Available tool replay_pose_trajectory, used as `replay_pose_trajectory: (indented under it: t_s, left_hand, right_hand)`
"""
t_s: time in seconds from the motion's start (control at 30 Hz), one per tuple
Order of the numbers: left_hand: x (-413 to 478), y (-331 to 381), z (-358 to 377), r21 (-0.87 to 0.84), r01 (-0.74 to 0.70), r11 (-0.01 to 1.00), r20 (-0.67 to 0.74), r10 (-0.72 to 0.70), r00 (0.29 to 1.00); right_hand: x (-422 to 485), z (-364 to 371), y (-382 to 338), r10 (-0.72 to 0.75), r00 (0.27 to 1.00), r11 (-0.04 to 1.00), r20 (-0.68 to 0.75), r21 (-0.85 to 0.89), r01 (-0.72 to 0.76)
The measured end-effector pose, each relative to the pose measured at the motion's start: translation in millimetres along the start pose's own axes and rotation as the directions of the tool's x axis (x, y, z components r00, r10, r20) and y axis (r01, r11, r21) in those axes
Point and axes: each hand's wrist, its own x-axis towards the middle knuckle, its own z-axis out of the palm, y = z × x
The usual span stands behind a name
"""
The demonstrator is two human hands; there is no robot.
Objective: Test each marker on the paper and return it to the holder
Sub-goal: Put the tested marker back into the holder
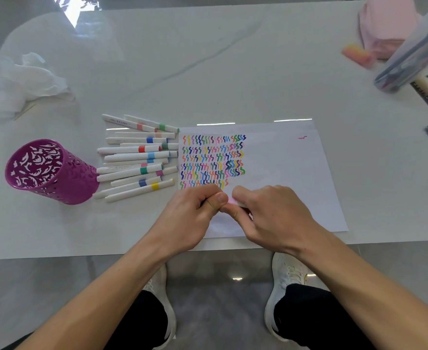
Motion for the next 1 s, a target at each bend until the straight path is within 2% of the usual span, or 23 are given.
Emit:
replay_pose_trajectory:
  t_s: [0.53,0.7,1.0]
  left_hand:
    - [-0.5,0.1,2.1,-0.037,0.03,0.999,-0.008,-0.031,1.0]
    - [1.3,-1.4,-5.1,-0.154,0.039,0.987,-0.047,-0.047,0.998]
    - [5.1,-9.1,-3.4,-0.173,0.092,0.981,-0.078,-0.107,0.991]
  right_hand:
    - [-0.6,1.0,-1.2,0.035,0.999,0.999,-0.004,-0.006,-0.035]
    - [3.4,-8.9,3.2,0.117,0.993,0.992,-0.029,0.047,-0.115]
    - [9.5,-22.8,19.0,0.187,0.982,0.975,0.026,0.114,-0.189]
